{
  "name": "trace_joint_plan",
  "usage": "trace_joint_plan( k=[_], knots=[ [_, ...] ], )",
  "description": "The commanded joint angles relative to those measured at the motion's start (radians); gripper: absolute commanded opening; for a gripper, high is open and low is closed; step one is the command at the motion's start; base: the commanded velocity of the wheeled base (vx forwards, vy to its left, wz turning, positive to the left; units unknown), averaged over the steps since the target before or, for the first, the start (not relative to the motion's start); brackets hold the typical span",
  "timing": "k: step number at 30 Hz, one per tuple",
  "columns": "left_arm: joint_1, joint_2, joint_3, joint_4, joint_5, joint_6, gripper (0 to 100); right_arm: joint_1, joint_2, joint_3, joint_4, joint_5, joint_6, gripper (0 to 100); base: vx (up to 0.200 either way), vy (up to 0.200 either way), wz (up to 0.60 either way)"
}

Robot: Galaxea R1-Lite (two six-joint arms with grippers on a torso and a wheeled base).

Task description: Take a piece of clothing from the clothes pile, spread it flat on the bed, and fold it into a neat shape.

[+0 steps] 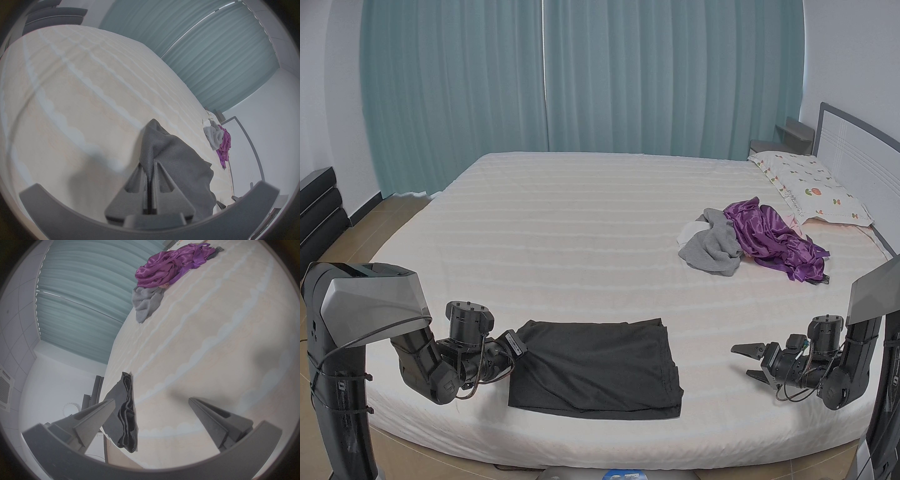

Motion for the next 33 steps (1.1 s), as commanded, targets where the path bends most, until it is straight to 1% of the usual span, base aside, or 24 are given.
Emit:
trace_joint_plan(
  k=[1,4,12,15,19,27,33],
  knots=[
    [0.011,-0.002,0.002,-0.002,-0.008,0.002,0,0.005,0.002,-0.001,0.0,0.0,0.0,100,0.0,0.2,0.0],
    [0.016,0.001,-0.002,-0.002,-0.008,0.003,0,0.008,0.002,-0.003,0.0,0.0,0.0,100,0.0,0.2,0.0],
    [0.04,-0.001,-0.008,-0.001,-0.037,0.003,0,0.012,0.002,-0.009,0.001,-0.001,0.0,100,0.0,0.2,0.0],
    [0.05,0.001,-0.014,-0.001,-0.048,0.003,0,0.031,0.002,-0.009,0.001,-0.009,0.005,100,0.0,0.2,0.0],
    [0.053,0.006,-0.015,-0.001,-0.051,0.003,0,0.048,0.002,-0.015,0.001,-0.012,0.017,100,0.0,0.2,0.0],
    [0.06,0.012,-0.031,-0.001,-0.051,0.003,0,0.049,0.002,-0.015,0.001,-0.011,0.017,100,0.0,0.2,0.0],
    [0.057,0.01,-0.023,-0.001,-0.052,0.003,0,0.075,0.001,-0.017,0.0,-0.012,0.028,100,0.0,0.0,0.0]
  ],
)
